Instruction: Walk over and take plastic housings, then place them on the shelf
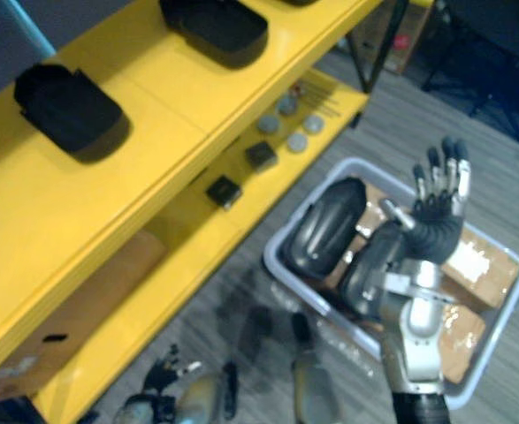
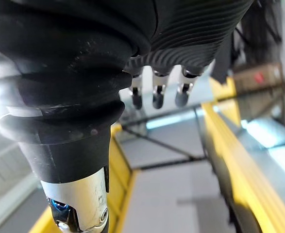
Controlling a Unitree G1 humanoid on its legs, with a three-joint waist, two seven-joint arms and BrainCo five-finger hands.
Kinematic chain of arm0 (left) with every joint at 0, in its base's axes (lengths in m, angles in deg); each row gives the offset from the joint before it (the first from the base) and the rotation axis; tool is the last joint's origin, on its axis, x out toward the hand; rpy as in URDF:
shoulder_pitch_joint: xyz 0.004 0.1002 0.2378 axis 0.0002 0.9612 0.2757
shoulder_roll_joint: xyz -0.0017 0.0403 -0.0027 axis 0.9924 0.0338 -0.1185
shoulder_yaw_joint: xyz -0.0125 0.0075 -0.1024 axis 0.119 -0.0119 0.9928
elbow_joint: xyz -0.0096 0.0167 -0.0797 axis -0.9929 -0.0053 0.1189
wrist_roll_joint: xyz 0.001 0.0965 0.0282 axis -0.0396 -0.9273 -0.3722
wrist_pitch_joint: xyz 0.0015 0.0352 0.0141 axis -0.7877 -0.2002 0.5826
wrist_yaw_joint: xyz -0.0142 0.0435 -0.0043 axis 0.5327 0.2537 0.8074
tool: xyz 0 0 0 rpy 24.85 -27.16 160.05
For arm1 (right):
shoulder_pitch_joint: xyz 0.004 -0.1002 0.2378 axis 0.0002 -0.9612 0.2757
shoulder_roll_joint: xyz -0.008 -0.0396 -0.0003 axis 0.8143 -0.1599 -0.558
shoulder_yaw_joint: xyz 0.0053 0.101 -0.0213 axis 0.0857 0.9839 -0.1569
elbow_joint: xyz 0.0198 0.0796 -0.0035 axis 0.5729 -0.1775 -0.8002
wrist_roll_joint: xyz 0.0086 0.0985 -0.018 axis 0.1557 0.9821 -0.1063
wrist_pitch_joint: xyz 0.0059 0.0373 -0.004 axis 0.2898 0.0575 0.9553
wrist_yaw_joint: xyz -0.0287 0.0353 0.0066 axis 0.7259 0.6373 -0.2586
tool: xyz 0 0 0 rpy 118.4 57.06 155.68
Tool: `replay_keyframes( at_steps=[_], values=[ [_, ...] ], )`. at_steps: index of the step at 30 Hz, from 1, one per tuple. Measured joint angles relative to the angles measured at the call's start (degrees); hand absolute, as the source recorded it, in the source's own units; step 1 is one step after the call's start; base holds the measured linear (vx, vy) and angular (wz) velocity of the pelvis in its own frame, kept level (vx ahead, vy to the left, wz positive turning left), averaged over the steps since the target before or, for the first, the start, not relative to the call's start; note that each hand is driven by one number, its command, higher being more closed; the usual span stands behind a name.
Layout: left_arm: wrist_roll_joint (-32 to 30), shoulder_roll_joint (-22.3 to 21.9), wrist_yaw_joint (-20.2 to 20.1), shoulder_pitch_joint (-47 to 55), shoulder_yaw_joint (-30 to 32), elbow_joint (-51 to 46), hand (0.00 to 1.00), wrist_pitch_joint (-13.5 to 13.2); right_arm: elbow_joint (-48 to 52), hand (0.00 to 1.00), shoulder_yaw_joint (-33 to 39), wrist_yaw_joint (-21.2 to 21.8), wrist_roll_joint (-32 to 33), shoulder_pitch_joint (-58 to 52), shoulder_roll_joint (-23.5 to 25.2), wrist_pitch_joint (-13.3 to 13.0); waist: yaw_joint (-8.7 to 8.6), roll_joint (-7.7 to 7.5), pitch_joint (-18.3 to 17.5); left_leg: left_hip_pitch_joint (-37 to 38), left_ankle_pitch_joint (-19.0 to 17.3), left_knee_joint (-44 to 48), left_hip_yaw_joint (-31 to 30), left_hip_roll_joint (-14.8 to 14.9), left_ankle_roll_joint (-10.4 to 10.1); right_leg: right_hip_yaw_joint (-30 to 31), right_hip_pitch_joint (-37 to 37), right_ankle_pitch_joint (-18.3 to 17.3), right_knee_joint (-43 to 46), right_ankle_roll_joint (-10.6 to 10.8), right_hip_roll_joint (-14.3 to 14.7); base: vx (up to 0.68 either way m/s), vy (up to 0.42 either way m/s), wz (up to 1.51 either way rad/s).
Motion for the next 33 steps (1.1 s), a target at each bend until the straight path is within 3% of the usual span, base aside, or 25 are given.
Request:
replay_keyframes(
  at_steps=[4, 7, 10, 11, 12, 13, 15, 16, 18, 19, 21, 22, 24, 25, 27, 30, 33],
  values=[
    [0.94, -1.14, 1.51, -2.88, -0.16, -3.39, 0.00, -2.23, -1.31, 0.00, -0.77, -3.72, -2.72, 5.58, 0.09, 0.30, 1.34, -0.44, 2.48, -3.25, -0.45, 4.31, -1.53, -0.53, -0.86, -1.50, -2.92, -1.26, 4.76, 0.99, -0.09, -0.04, 0.035, 0.24],
    [-1.52, -1.52, 0.54, -2.93, -1.76, -9.55, 0.00, -2.24, -2.04, 0.00, -0.71, -8.15, -5.61, 3.48, 0.71, 2.92, 1.68, -0.50, 2.52, -3.26, -2.63, 8.62, -2.84, -0.61, -1.14, -1.33, -2.90, -2.75, 8.48, 1.61, 0.74, 0.00, 0.073, -0.02],
    [-3.36, -1.54, -1.81, -0.83, -3.72, -14.03, 0.00, -0.53, -2.07, 0.00, 0.25, -8.82, -5.67, -7.08, 5.06, 2.77, 1.63, -0.95, 2.69, 0.51, -6.09, 11.51, 1.30, 0.10, 0.48, 2.68, -0.35, -2.10, 8.30, 2.27, 2.56, -0.04, 0.199, -0.97],
    [-5.20, -1.88, -2.17, 0.50, -4.02, -15.32, 0.00, 0.70, -1.96, 0.00, 1.04, -8.19, -5.89, -11.86, 6.48, 2.54, 0.83, -1.22, 2.84, 2.56, -6.89, 11.76, 4.01, 0.21, 1.72, 3.23, 1.41, -0.18, 6.15, 2.16, 2.61, -0.09, 0.198, -1.21],
    [-6.47, -1.87, -2.13, 1.36, -4.02, -16.09, 0.00, 1.53, -1.98, 0.00, 1.58, -7.35, -5.99, -15.12, 6.95, 2.27, 0.56, -1.54, 2.90, 4.06, -6.91, 10.92, 6.57, 0.67, 2.41, 2.99, 3.03, 2.63, 2.58, 0.33, 2.68, -0.18, 0.200, -1.68],
    [-8.11, -1.65, -1.73, 2.38, -3.49, -16.46, 0.00, 2.82, -1.98, 0.00, 2.38, -5.04, -5.06, -17.91, 7.04, 1.66, 0.55, -2.18, 2.72, 5.07, -6.13, 8.93, 11.25, 1.90, 3.79, 0.39, 3.25, 2.00, 0.68, -3.72, 1.88, -0.19, 0.142, -1.72],
    [-7.90, -0.72, -1.39, 3.67, -3.12, -16.22, 0.00, 4.85, -2.00, 0.00, 3.56, -2.74, -4.30, -19.22, 7.42, 0.17, -0.43, -3.53, 1.87, 6.44, -4.45, 5.87, 16.38, 3.14, 4.22, -5.01, 0.75, -1.43, 9.02, -3.77, 1.16, -0.13, 0.129, -1.54],
    [-7.75, 0.62, -1.40, 4.10, -2.95, -15.79, 0.00, 6.05, -1.88, 0.00, 4.49, -2.15, -4.41, -19.56, 7.56, -0.87, -0.78, -4.68, 1.01, 7.35, -2.84, 3.44, 19.20, 3.31, 4.53, -7.50, 0.74, -5.11, 13.33, -4.19, 0.28, -0.05, 0.088, -1.11],
    [-7.33, 1.37, -1.33, 4.13, -2.63, -15.81, 0.00, 7.36, -1.30, 0.00, 5.90, -1.96, -4.50, -19.65, 7.58, -1.13, -0.38, -5.58, 0.20, 7.76, -1.82, 2.00, 22.66, 4.10, 4.47, -10.79, 1.55, -9.99, 17.58, -4.97, -0.88, -0.06, 0.015, -1.09],
    [-7.08, 1.63, -1.41, 4.32, -2.39, -15.80, 0.00, 7.89, -1.07, 0.00, 6.25, -2.26, -4.70, -19.36, 7.57, -0.61, -0.01, -5.88, 0.02, 8.01, -1.63, 2.02, 25.28, 5.12, 4.33, -14.47, 3.62, -14.03, 19.80, -5.11, -2.74, -0.09, -0.039, -1.10],
    [-6.87, 1.70, -1.75, 4.75, -2.25, -16.00, 0.00, 8.22, -1.07, 0.00, 6.00, -3.18, -5.50, -19.26, 7.56, 2.44, 0.73, -6.61, -0.47, 7.86, -1.69, 3.32, 27.24, 5.72, 4.23, -17.44, 5.47, -16.00, 17.63, -3.78, -4.46, -0.09, -0.091, -1.02],
    [-6.78, 1.56, -1.94, 4.77, -1.67, -16.01, 0.00, 8.55, -1.48, 0.00, 5.87, -3.92, -5.41, -19.14, 7.20, 4.39, 0.73, -5.90, -0.64, 6.16, -1.74, 4.90, 23.85, 5.94, 4.17, -17.27, 6.00, -13.65, 14.31, -1.70, -2.89, -0.07, -0.118, -0.81],
    [-6.45, 0.31, -2.29, 5.43, -1.09, -15.99, 0.00, 9.04, -2.03, 0.00, 5.93, -4.47, -3.39, -20.43, 7.05, 6.57, 0.84, -4.67, -1.37, 4.95, -1.79, 4.72, 18.72, 6.71, 3.86, -16.04, 7.36, -10.16, 7.68, -2.29, 0.34, -0.03, -0.108, -0.68],
    [-5.26, 0.40, -2.34, 5.99, -1.09, -15.88, 0.00, 9.10, -1.99, 0.00, 5.99, -4.14, -0.86, -21.38, 7.09, 7.55, 0.80, -4.68, -1.49, 5.23, -1.35, 2.96, 19.18, 7.62, 2.45, -16.76, 8.21, -9.86, 4.39, -2.66, 0.89, -0.03, -0.078, -0.62],
    [-5.18, 0.75, -2.28, 6.04, -1.09, -15.12, 0.00, 9.06, -2.00, 0.00, 6.92, -3.70, 1.77, -23.42, 7.24, 8.73, 0.76, -5.50, -1.75, 5.22, 0.08, 0.40, 20.06, 7.43, 0.69, -18.76, 8.77, -7.44, 0.69, -2.54, 0.24, -0.01, -0.027, -0.32],
    [-4.57, 0.64, -0.74, 5.77, -0.67, -12.99, 0.00, 8.85, -4.18, 0.00, 9.10, -2.03, 3.75, -24.46, 7.32, 11.08, 0.69, -6.07, -2.02, 5.27, 1.67, -1.58, 21.07, 6.74, 0.53, -18.60, 9.28, -2.73, -3.10, -2.16, 0.14, 0.02, -0.024, -0.18],
    [-1.59, 0.12, 0.68, 5.50, -0.59, -12.55, 0.00, 7.52, -8.34, 0.00, 9.80, -0.53, 5.18, -21.60, 7.25, 11.36, 0.86, -5.73, -1.43, 5.96, 3.13, -3.37, 20.22, 5.64, 0.73, -18.22, 9.74, -1.30, -4.43, -2.48, -0.11, 0.02, -0.006, -0.03]
  ],
)
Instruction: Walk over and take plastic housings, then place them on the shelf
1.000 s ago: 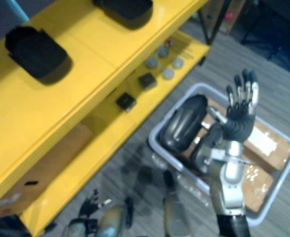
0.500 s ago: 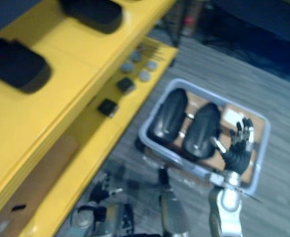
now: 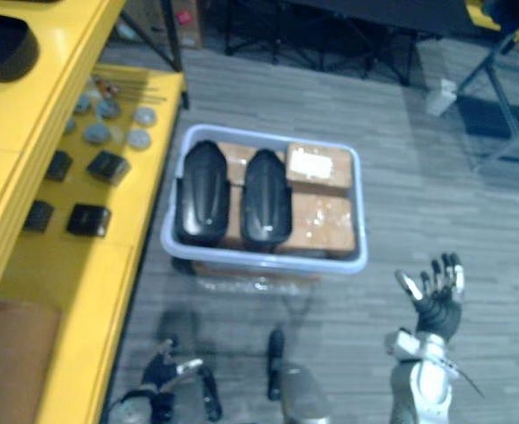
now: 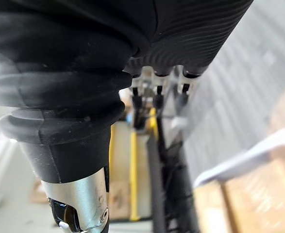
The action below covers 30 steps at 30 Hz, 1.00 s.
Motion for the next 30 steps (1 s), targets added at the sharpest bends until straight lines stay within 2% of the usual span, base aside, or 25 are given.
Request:
replay_keyframes(
  at_steps=[2, 4, 6, 8, 11, 13, 14, 17, 19, 21, 24, 25, 27, 30],
  values=[
    [3.84, -1.53, 0.91, -0.04, 0.40, -0.12, 0.00, -1.55, -2.65, 0.00, -0.04, -1.07, -2.67, 4.59, -0.16, -0.44, 0.19, 0.66, 1.24, 0.36, 0.93, -1.12, -2.48, -1.31, -0.02, 0.26, 0.50, 0.60, -0.88, -0.14, -0.25, -0.02, 0.000, 0.00],
    [3.96, -1.99, 1.31, -0.09, 0.46, -0.69, 0.00, -2.95, -6.42, 0.00, -0.02, -2.45, -4.33, 10.30, -1.01, -1.78, 1.62, 1.21, 2.26, 0.28, 1.74, -2.71, -4.39, -2.56, -0.26, 0.99, 0.47, 1.77, -3.22, -0.38, -0.52, -0.07, 0.008, -0.13],
    [3.83, -2.27, 1.33, -0.20, 0.46, -1.37, 0.00, -3.62, -9.50, 0.00, 0.04, -3.39, -4.39, 16.49, -2.78, -2.60, 2.21, 1.86, 3.87, 0.10, 2.62, -3.54, -5.19, -3.74, 0.08, 0.65, 1.17, 2.81, -5.31, -0.19, -1.33, -0.07, 0.035, 0.06],
    [3.82, -2.14, 1.41, -0.44, 0.45, -1.37, 0.00, -3.74, -12.53, 0.00, 0.13, -3.68, -3.90, 20.89, -4.85, -2.79, 3.22, 2.42, 4.65, -0.24, 2.91, -3.86, -5.68, -4.35, 0.15, 0.36, 1.09, 3.34, -5.88, -0.10, -1.79, -0.09, 0.059, 0.12],
    [4.67, -2.00, 1.88, -0.86, 0.45, -0.68, 0.00, -3.56, -22.10, 0.00, 0.15, -4.45, -2.71, 31.41, -10.25, -2.51, 3.90, 3.18, 5.30, -2.14, 3.53, -3.45, -8.01, -5.73, 0.61, -1.83, 0.67, 4.12, -6.30, 0.39, -3.12, -0.09, 0.075, 0.37],
    [5.99, -2.10, 2.43, -1.73, 0.49, -0.01, 0.00, -3.58, -28.20, 0.00, -0.05, -3.95, -2.74, 38.38, -14.89, -1.08, 5.87, 4.17, 5.80, -3.63, 3.66, -2.66, -9.27, -6.42, 0.83, -2.65, 0.05, 4.46, -6.00, 0.59, -3.83, -0.07, 0.087, 0.27],
    [6.07, -2.11, 2.50, -1.75, 0.49, -0.04, 0.00, -3.65, -29.75, 0.00, -0.11, -3.43, -2.72, 40.31, -15.82, -0.71, 6.16, 4.44, 5.89, -4.11, 3.70, -2.41, -10.12, -6.68, 0.90, -2.97, -0.18, 4.52, -5.92, 0.65, -4.09, -0.06, 0.090, 0.33],
    [8.00, -2.56, 2.50, -2.33, 0.50, 0.81, 0.00, -3.96, -37.41, 0.00, -1.50, -2.04, -1.51, 49.95, -21.83, 2.42, 6.92, 6.62, 6.70, -6.01, 4.28, -2.08, -12.41, -8.24, 1.83, -5.37, -1.33, 4.96, -4.49, 1.41, -5.54, -0.06, 0.118, 0.42],
    [10.44, -2.80, 2.49, -2.91, 0.55, 2.25, 0.00, -4.81, -41.59, 0.00, -3.55, -2.21, -1.70, 55.81, -25.64, 5.24, 8.23, 8.61, 7.43, -7.38, 4.48, -1.22, -14.14, -9.27, 2.15, -5.94, -2.45, 4.53, -2.89, 2.02, -6.53, -0.05, 0.122, 0.25],
    [10.52, -2.56, 2.50, -3.00, 0.75, 4.15, 0.00, -4.83, -44.25, 0.00, -5.37, -2.80, -1.79, 59.19, -26.65, 7.63, 8.73, 9.70, 7.60, -8.18, 4.56, -0.67, -15.40, -9.83, 2.30, -7.04, -3.16, 4.14, -1.51, 2.32, -7.24, -0.04, 0.091, 0.20],
    [10.57, -2.64, 2.41, -2.59, 0.51, 8.62, 0.00, -4.79, -47.19, 0.00, -6.82, -5.17, -1.82, 61.35, -27.49, 10.19, 10.10, 10.44, 7.55, -8.80, 4.74, -0.35, -17.08, -10.92, 2.57, -7.69, -4.24, 2.76, 0.96, 2.84, -8.52, -0.03, 0.078, 0.19],
    [10.56, -2.64, 2.41, -2.57, 0.43, 9.11, 0.00, -4.79, -47.82, 0.00, -6.83, -5.75, -1.89, 61.84, -27.79, 10.43, 10.33, 10.59, 7.61, -9.15, 4.78, -0.32, -17.38, -11.11, 2.65, -8.05, -4.68, 2.57, 1.56, 2.85, -8.79, -0.05, 0.073, 0.31],
    [12.23, -2.76, 2.20, -2.53, 0.08, 9.18, 0.00, -4.92, -50.59, 0.00, -6.85, -7.98, -3.09, 64.34, -29.06, 12.52, 11.34, 11.11, 7.80, -10.05, 5.21, -0.25, -17.99, -11.83, 3.19, -8.60, -5.95, 1.82, 3.36, 3.05, -9.76, -0.06, 0.055, 0.21],
    [12.62, -2.78, 1.89, -2.25, -0.79, 9.51, 0.00, -5.42, -52.38, 0.00, -7.98, -10.42, -4.10, 67.22, -29.55, 14.93, 11.40, 12.10, 7.90, -10.64, 5.22, 0.64, -18.12, -12.28, 3.24, -8.70, -6.66, 1.12, 5.04, 3.03, -10.54, -0.05, 0.049, 0.07]
  ],
)
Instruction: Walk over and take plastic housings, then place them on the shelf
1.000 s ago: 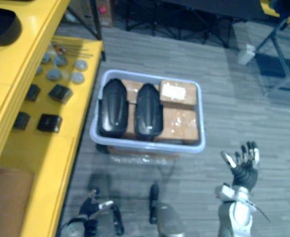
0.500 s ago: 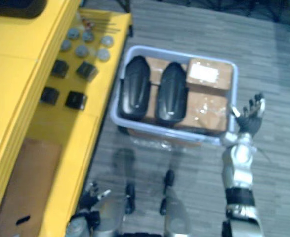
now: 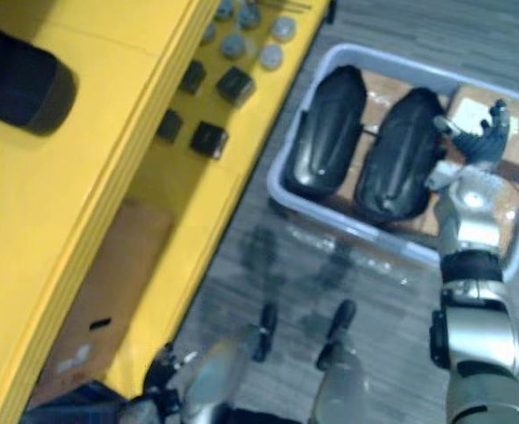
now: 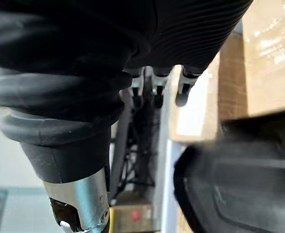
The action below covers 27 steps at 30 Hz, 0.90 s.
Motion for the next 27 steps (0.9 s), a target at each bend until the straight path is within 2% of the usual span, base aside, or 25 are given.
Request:
replay_keyframes(
  at_steps=[4, 6, 11, 13, 17, 24, 27],
  values=[
    [1.23, 0.04, 0.00, -0.10, -2.00, 0.71, 0.00, -0.78, -3.61, 0.00, -0.05, -4.24, 0.02, 1.79, -2.08, 2.90, 0.12, 1.24, 0.13, -1.69, 0.08, 0.95, -0.06, -0.34, 0.13, -0.23, -1.81, -0.36, 1.60, -0.02, -0.68, -0.06, 0.026, 0.05],
    [1.92, 0.01, 0.12, -0.11, -2.74, 1.12, 0.00, -0.79, -4.46, 0.00, 0.03, -6.35, 0.02, 1.79, -2.40, 3.83, 0.00, 1.87, -0.03, -2.19, 0.11, 1.20, 0.07, -0.41, 0.17, -0.12, -2.47, -0.55, 2.32, -0.04, -0.87, -0.04, 0.012, -0.02],
    [2.45, 0.25, 0.64, -0.13, -3.88, 1.67, 0.00, -0.92, -5.93, 0.00, 1.28, -11.22, -0.92, 1.78, -2.68, 5.54, -0.19, 2.25, -0.28, -2.62, 0.22, 1.43, 0.05, -0.20, 0.07, -0.02, -3.33, -1.27, 3.35, -0.55, -1.00, -0.02, 0.001, -0.01],
    [2.56, 0.21, 0.69, -0.14, -4.51, 2.03, 0.00, -0.89, -6.22, 0.00, 1.74, -13.17, -1.27, 1.78, -3.04, 6.09, -0.22, 2.98, -0.77, -2.69, 0.24, 1.46, 0.04, -0.19, 0.04, -0.04, -3.55, -1.54, 3.85, -0.59, -1.06, 0.00, 0.000, 0.00],
    [4.22, 0.23, 0.71, -0.31, -6.12, 2.94, 0.00, -0.86, -6.77, 0.00, 1.74, -12.72, -1.49, 1.77, -3.43, 6.44, -0.21, 4.12, -1.54, -3.36, 0.45, 1.41, 0.06, -0.23, -0.12, 0.02, -4.51, -1.58, 4.35, -0.60, -1.11, 0.00, 0.000, 0.00],
    [4.65, 0.07, 0.80, -0.75, -6.99, 4.10, 0.00, -0.87, -9.26, 0.00, 1.02, -6.87, -2.79, 1.72, -4.97, 8.54, 0.03, 5.05, -2.19, -4.71, 0.86, 1.08, -0.08, -0.15, -0.40, 0.02, -6.38, -1.78, 5.24, -0.77, -1.41, 0.00, 0.001, 0.01],
    [4.67, 0.18, 1.27, -1.20, -8.30, 4.61, 0.00, -0.91, -10.66, 0.00, 0.00, -5.25, -2.91, 1.72, -5.73, 8.63, 0.37, 5.56, -2.56, -5.09, 0.93, 1.13, -0.16, -0.15, -0.42, -0.09, -6.81, -1.80, 5.39, -0.79, -1.44, 0.00, 0.000, 0.00]
  ],
)
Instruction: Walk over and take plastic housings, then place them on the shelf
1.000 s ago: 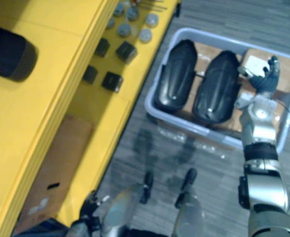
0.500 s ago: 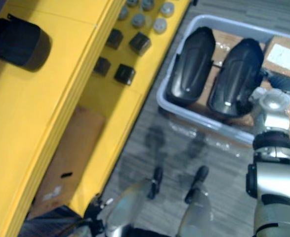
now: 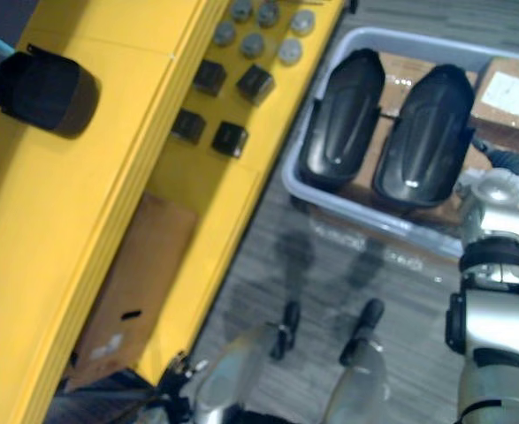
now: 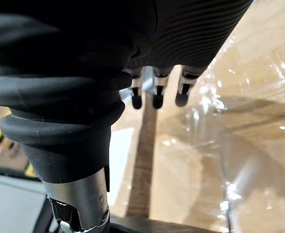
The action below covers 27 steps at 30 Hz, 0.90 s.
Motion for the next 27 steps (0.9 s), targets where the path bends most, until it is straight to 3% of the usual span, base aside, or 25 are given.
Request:
replay_keyframes(
  at_steps=[6, 7, 16, 21, 25, 27],
  values=[
    [0.15, -0.38, 0.24, -0.62, -0.62, 0.97, 0.00, -0.21, -0.18, 0.00, -2.44, 3.63, -1.79, 0.69, -2.58, 2.89, 1.07, 1.18, -0.84, -2.17, -0.02, 1.05, -0.74, -0.21, -0.01, -0.88, -1.85, -0.93, 1.49, -0.49, -0.52, -0.01, 0.013, 0.07],
    [1.38, -0.42, 0.25, -0.65, -0.65, 1.18, 0.00, -0.19, -0.49, 1.00, -2.99, 4.07, -2.79, 0.66, -2.76, 3.82, 1.09, 1.19, -0.85, -2.39, -0.02, 1.21, -1.22, -0.24, -0.01, -1.32, -1.83, -1.03, 1.60, -0.57, -0.54, -0.02, 0.017, 0.18],
    [2.24, -0.34, 0.29, -1.21, -2.41, 1.56, 0.00, -0.72, -2.74, 1.00, -7.42, 10.60, -13.35, 2.42, -6.40, 11.46, 2.20, 1.53, -1.09, -3.20, -0.13, 1.96, -1.89, -0.12, -0.18, -2.17, -2.02, -1.58, 2.26, -0.72, -0.57, -0.01, 0.008, 0.04],
    [2.17, 0.07, 0.48, -1.40, -2.83, 1.62, 0.00, -1.22, -6.41, 1.00, -9.64, 13.40, -22.06, 4.61, -6.37, 17.99, 2.63, 1.74, -1.25, -3.68, -0.11, 2.08, -2.51, -0.01, -0.22, -2.82, -2.40, -1.94, 2.83, -0.84, -0.58, 0.01, 0.009, 0.05],
    [2.11, 0.56, 1.60, -1.34, -4.69, 1.46, 0.00, -5.16, -7.80, 1.00, -10.06, 13.53, -28.72, 5.61, -6.39, 21.96, 2.82, 1.75, -1.25, -3.38, -0.14, 2.07, -2.66, 0.00, -0.27, -2.88, -2.33, -2.37, 3.55, -1.05, -0.71, 0.00, 0.003, 0.01],
    [2.21, 0.59, 1.81, -0.76, -5.00, -0.31, 0.00, -6.35, -9.21, 1.00, -9.99, 13.34, -30.85, 5.87, -6.44, 22.73, 2.86, 1.75, -1.25, -3.37, -0.14, 2.07, -2.71, 0.00, -0.27, -2.92, -2.31, -2.42, 3.62, -1.07, -0.72, 0.00, 0.000, 0.00]
  ],
)
